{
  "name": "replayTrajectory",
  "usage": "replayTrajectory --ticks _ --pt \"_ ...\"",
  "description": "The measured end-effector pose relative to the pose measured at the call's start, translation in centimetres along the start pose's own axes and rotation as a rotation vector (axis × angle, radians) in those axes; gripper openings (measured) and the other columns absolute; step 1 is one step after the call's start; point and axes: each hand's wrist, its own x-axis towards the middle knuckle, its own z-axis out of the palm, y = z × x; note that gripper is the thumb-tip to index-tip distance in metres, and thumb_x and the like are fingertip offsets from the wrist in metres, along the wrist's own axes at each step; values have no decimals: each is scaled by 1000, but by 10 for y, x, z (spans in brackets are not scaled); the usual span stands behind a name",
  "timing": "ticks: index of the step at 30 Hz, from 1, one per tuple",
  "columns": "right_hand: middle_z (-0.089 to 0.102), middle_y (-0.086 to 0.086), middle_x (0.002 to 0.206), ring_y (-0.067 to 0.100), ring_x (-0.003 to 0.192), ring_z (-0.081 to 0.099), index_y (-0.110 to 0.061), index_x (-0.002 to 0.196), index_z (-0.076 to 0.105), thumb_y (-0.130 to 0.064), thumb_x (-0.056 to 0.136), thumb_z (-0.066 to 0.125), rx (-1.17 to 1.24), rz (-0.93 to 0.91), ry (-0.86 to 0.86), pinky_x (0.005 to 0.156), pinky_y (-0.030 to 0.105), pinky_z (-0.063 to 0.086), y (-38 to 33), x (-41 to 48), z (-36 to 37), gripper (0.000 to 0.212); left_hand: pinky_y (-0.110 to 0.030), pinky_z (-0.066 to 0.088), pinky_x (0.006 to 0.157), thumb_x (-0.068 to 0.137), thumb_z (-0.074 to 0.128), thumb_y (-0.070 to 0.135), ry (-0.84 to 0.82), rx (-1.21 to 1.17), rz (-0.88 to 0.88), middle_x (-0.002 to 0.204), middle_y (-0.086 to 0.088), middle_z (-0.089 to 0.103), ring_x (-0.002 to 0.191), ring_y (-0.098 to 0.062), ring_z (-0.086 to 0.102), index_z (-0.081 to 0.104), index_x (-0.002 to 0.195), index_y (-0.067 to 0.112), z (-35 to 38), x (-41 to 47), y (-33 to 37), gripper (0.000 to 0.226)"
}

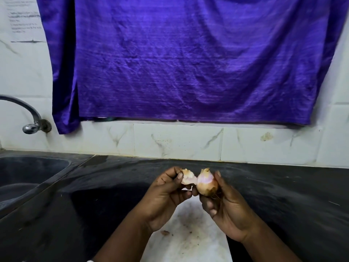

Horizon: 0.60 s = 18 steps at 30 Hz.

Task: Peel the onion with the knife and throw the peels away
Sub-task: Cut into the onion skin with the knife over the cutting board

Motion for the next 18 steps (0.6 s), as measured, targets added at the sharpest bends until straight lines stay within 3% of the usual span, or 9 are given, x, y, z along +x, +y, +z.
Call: replayTrajectory --ticks 2,5,9,11,14,16,18 --pt "62 16 70 12 45 55 -6 99 79 -53 62 89 34 22 2 38 21 43 -1 -1 1 61 -32 58 77 94 57 15 6 -9 -25 92 -12 73 79 -21 70 75 95 10 1 -1 3 18" --pt "69 17 72 13 43 54 0 99 70 -43 82 66 116 50 66 36 20 42 -4 -2 3 46 -28 61 65 95 55 14 24 -87 -70 89 -13 73 76 -20 70 72 99 5 0 -1 5 19" --pt "69 19 87 13 47 52 0 103 74 -39 69 81 216 17 34 38 20 41 -8 2 -5 53 -33 54 60 103 45 16 145 -82 -79 80 -11 68 68 -19 59 74 78 12 -5 3 6 39" --pt "68 18 91 13 48 51 -2 100 77 -39 78 68 199 14 70 39 20 38 -8 4 -10 44 -38 52 60 106 42 13 220 295 -68 79 -12 67 67 -22 58 70 79 11 -14 4 2 40" --pt "66 18 86 15 49 52 -1 102 77 -35 88 51 120 24 78 40 21 38 -5 4 -9 45 -45 60 72 99 50 16 43 1009 -101 80 2 74 73 -18 69 68 81 13 -20 -1 -6 26" --pt "67 18 83 16 49 52 -1 106 76 -34 89 50 53 44 74 40 22 40 -3 3 -6 46 -45 64 81 87 53 24 -50 1159 -158 78 3 80 74 -15 76 69 76 15 -17 -4 -7 21" --pt "67 19 85 18 50 52 -3 108 75 -34 89 51 -10 53 74 42 24 41 -1 3 -5 43 -44 65 75 78 56 33 -30 1247 -176 75 7 80 71 -14 76 68 76 20 -15 -5 -6 18"
